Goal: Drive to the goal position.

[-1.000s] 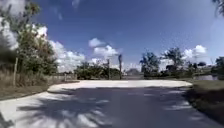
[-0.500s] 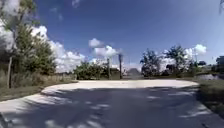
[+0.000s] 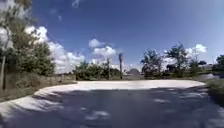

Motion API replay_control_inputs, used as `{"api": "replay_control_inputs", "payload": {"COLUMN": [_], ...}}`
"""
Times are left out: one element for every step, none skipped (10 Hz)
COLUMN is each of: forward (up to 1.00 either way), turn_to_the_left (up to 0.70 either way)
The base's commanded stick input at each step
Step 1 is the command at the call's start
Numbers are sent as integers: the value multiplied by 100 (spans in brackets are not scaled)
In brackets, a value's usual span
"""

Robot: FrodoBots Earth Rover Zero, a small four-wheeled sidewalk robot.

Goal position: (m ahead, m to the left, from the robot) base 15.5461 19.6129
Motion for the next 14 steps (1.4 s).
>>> {"api": "replay_control_inputs", "payload": {"forward": [70, 70, 70, 70, 70, 70, 70, 70, 70, 70, 70, 70, 70, 70], "turn_to_the_left": [0, 0, 0, 0, 0, 0, 0, 0, 0, 0, 0, 0, 0, 0]}}
